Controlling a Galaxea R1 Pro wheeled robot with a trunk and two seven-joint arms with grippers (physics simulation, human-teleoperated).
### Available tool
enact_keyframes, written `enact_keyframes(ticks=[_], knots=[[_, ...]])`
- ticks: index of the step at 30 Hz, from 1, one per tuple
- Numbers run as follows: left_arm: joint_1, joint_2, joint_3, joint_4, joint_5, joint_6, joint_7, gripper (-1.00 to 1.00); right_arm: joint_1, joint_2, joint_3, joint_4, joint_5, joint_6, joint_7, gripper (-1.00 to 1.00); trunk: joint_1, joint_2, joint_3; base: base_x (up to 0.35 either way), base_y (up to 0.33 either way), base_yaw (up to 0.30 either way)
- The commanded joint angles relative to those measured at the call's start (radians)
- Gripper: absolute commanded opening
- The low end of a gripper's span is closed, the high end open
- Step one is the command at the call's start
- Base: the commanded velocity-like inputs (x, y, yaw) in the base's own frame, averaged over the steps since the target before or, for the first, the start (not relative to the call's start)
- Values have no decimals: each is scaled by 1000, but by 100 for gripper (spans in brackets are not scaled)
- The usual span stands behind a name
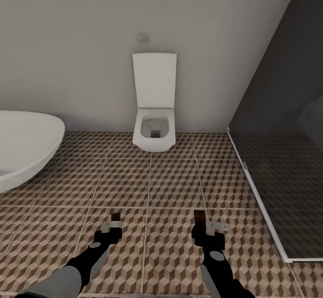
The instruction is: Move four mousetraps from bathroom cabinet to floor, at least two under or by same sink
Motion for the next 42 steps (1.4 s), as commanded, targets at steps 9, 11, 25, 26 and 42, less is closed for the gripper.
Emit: enact_keyframes(ticks=[9, 11, 25, 26, 42], knots=[[-1, -1, -9, 1, 8, -3, 5, -100, -1, 0, 2, -1, -11, 1, -7, -100, 0, 0, -15, 0, 0, 0], [-1, -1, -9, 1, 8, -3, 5, -100, -1, 0, 2, -1, -11, 1, -7, -100, 0, 0, -18, 0, 0, 0], [-1, -1, -9, 1, 8, -3, 5, -100, -1, 0, 2, -1, -11, 1, -7, -100, 23, -42, -59, 0, 0, 0], [-1, -1, -9, 1, 8, -3, 5, -100, -1, 0, 2, -1, -11, 1, -7, -100, 27, -49, -64, 0, 0, 0], [-1, -1, -9, -3, 8, -3, 4, -100, -1, 0, 6, 0, -10, -3, -6, -100, 73, -133, -123, 0, 0, 0]])
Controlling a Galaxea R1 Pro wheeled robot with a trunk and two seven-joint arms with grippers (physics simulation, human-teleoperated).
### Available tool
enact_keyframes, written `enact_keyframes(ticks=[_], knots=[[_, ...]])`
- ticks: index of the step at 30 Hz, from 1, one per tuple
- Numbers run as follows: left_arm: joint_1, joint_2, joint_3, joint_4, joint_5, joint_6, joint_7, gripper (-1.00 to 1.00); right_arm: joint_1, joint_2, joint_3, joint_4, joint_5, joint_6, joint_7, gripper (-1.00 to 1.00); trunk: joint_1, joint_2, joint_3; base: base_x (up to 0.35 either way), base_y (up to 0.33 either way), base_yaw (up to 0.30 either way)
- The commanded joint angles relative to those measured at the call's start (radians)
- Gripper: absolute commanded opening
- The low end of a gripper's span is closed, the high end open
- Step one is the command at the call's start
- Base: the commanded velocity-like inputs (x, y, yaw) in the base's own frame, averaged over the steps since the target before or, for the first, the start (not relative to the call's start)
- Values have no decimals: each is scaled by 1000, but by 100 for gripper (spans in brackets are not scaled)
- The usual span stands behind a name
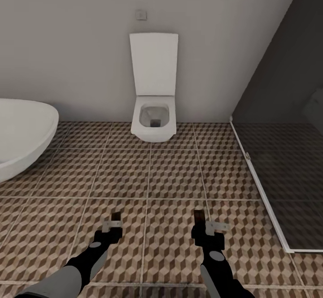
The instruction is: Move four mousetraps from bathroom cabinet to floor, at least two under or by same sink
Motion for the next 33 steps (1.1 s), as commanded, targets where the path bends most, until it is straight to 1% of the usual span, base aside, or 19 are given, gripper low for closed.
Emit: enact_keyframes(ticks=[1, 2, 5, 6, 7, 9, 10, 12, 13, 14, 16, 17, 19, 21, 24, 27, 29, 30, 33], knots=[[-1, 0, -9, -3, 8, -3, 5, -100, -1, 0, 3, -1, -7, 0, -6, -100, 0, 0, -1, 0, 0, 0], [-1, 0, -9, -5, 8, -4, 5, -100, -1, 0, 3, -1, -3, -1, -6, -100, 0, 0, -1, 0, 0, 0], [-1, -5, -6, -20, 8, -2, 5, -100, -1, 0, 3, -1, 45, -4, -1, -100, 0, 0, -1, 0, 0, 0], [0, -7, -4, -32, 8, 0, 5, -100, -1, 1, 2, -2, 74, -4, 3, -100, 0, 0, -1, 0, 0, 0], [0, -8, -4, -40, 8, 2, 5, -100, -1, 1, 1, -2, 89, -4, 6, -100, 0, 0, -1, 0, 0, 0], [0, -13, -1, -89, 8, 16, 7, -100, -16, 3, 0, -3, 149, -3, 25, -100, 0, 0, -1, 0, 0, 0], [0, -14, -1, -106, 8, 23, 7, -100, -25, 3, 0, -3, 162, -2, 30, -100, 0, 0, -1, 0, 0, 0], [1, -16, 0, -190, 8, 85, 9, -100, -71, 5, 0, 1, 191, 3, 55, -100, 0, 0, -1, 0, 0, 0], [1, -17, 0, -239, 8, 141, 9, -100, -93, 5, -1, 5, 198, 7, 68, -100, 0, 0, -1, 0, 0, 0], [1, -17, 0, -264, 8, 174, 8, -100, -103, 5, -1, 7, 201, 11, 74, -100, 0, 0, -1, 0, 0, 0], [0, -18, 1, -371, 8, 315, 8, -100, -137, 7, -2, 11, 207, 34, 90, -100, 0, 0, -1, 0, 0, 0], [0, -18, 1, -398, 8, 347, 8, -100, -145, 7, -2, 12, 208, 41, 92, -100, 0, 0, -1, 0, 0, 0], [-1, -18, 1, -495, 8, 443, 9, -100, -176, 8, -2, 17, 210, 72, 98, -100, 0, 0, -1, 0, 0, 0], [-5, -18, 2, -560, 8, 498, 10, -100, -212, 9, -2, 46, 210, 91, 102, -100, 0, 0, -1, 0, 0, 0], [-8, -19, 2, -592, 8, 541, 12, -100, -255, 9, -2, 101, 208, 98, 104, -100, 0, 0, -1, 0, 0, 0], [-9, -19, 2, -599, 8, 573, 14, -100, -313, 9, -2, 189, 200, 100, 105, -100, 0, 0, -1, 0, 0, 0], [-9, -20, 2, -567, 8, 578, 14, -100, -359, 9, -2, 265, 184, 98, 116, -100, 0, 0, -1, 0, 0, 0], [-10, -20, 2, -556, 8, 577, 14, -100, -369, 9, -2, 282, 179, 97, 124, -100, 0, 0, -1, 0, 0, 0], [-10, -20, 2, -501, 8, 550, 14, -100, -399, 9, -2, 339, 161, 88, 197, -100, 0, 0, -1, 0, 0, 0]])
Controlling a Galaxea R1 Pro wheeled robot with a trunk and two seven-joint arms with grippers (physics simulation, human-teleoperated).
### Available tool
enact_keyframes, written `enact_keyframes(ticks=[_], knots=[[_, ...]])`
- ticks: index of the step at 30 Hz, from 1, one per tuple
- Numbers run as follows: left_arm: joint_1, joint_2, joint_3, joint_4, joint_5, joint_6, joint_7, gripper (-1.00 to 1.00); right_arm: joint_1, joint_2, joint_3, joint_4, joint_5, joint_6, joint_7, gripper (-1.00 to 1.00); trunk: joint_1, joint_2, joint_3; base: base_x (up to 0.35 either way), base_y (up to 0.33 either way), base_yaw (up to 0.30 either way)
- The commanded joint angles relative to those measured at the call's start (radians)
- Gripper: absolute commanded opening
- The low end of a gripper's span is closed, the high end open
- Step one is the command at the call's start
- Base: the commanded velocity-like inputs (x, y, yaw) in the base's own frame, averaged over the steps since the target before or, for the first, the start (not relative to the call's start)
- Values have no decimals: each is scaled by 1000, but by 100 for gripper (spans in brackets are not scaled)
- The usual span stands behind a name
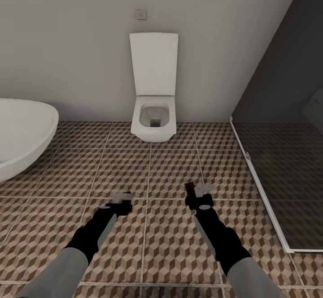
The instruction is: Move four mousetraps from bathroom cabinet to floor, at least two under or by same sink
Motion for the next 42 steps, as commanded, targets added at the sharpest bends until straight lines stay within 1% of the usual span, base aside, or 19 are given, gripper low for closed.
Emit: enact_keyframes(ticks=[1, 2, 4, 8, 10, 11, 14, 16, 21, 24, 27, 30, 42], knots=[[0, 1, -4, 19, 9, -19, 8, -100, -6, -1, 3, 11, -9, -5, 26, -100, 0, 0, -1, 0, 0, 0], [0, 1, -4, 30, 9, -33, 8, -100, -8, -1, 3, 17, -10, -11, 40, -100, 0, 0, -1, 0, 0, 0], [0, 1, -5, 75, 8, -87, 7, -100, -12, -1, 1, 43, -12, -39, 73, -100, 0, 0, -1, 0, 0, 0], [0, 1, -6, 130, 8, -156, 5, -100, -15, -1, -12, 69, -14, -85, 93, -100, 0, 0, -1, 0, 0, 0], [0, 2, -8, 160, 8, -208, 3, -100, -15, -1, -20, 75, -15, -100, 97, -100, 0, 0, -1, 0, 0, 0], [0, 2, -9, 168, 8, -240, 2, -100, -15, 0, -22, 76, -16, -104, 98, -100, 0, 0, -1, 0, 0, 0], [0, 1, -11, 177, 8, -307, 1, -100, -15, -2, -23, 78, -18, -112, 102, -100, 0, 0, -1, 0, 0, 0], [0, 1, -14, 180, 8, -329, 2, -100, -15, 0, -23, 77, -18, -114, 100, -100, 0, 0, -1, 0, 0, 0], [0, 3, -33, 182, 8, -344, 2, -100, -15, 1, -22, 69, -18, -113, 99, -100, 0, 0, -1, 0, 0, 0], [0, 4, -58, 182, 7, -348, 4, -100, -15, 0, -22, 69, -19, -115, 102, -100, 0, 0, -1, 0, 0, 0], [0, 4, -69, 182, 6, -348, 5, -100, -15, 0, -22, 72, -20, -116, 102, -100, 0, 0, -1, 0, 0, 0], [0, 5, -72, 183, 6, -348, 6, -100, -15, 1, -22, 73, -20, -117, 102, -100, 0, 0, -1, 0, 0, 0], [0, 4, -74, 182, 6, -347, 6, -100, -15, -2, -22, 77, -20, -117, 103, -100, 46, -84, -45, 0, 0, 0]])
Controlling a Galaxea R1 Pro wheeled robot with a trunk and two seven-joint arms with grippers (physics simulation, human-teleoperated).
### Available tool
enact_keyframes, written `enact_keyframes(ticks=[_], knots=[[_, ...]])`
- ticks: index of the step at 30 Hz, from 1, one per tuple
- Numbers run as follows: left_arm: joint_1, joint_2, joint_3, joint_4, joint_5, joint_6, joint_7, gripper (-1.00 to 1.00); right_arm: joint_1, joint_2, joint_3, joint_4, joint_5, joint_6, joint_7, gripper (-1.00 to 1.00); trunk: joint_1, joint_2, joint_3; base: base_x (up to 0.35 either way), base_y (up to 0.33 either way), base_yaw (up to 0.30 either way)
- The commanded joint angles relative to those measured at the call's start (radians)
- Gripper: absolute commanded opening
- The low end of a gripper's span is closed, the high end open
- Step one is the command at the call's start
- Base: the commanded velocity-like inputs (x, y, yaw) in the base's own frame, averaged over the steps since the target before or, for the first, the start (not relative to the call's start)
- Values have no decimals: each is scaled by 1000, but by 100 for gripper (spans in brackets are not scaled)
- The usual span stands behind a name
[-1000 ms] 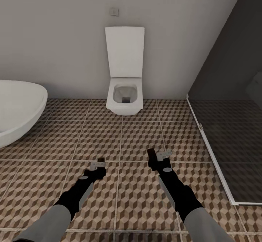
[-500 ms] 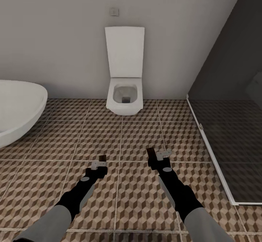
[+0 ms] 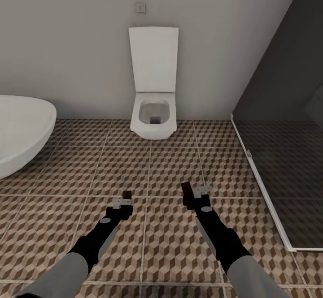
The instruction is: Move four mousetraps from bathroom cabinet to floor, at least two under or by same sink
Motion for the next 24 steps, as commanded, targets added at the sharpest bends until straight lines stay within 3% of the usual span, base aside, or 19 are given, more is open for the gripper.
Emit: enact_keyframes(ticks=[1, 24], knots=[[0, 1, -8, -2, 9, 5, 9, -100, -1, -1, 3, -1, -7, 4, -7, -100, 4, -8, -5, 0, 0, 0], [0, -14, -22, -11, 9, 6, 9, -100, -1, 2, 5, 49, -6, -67, -7, -100, 92, -169, -111, 0, 0, 0]])
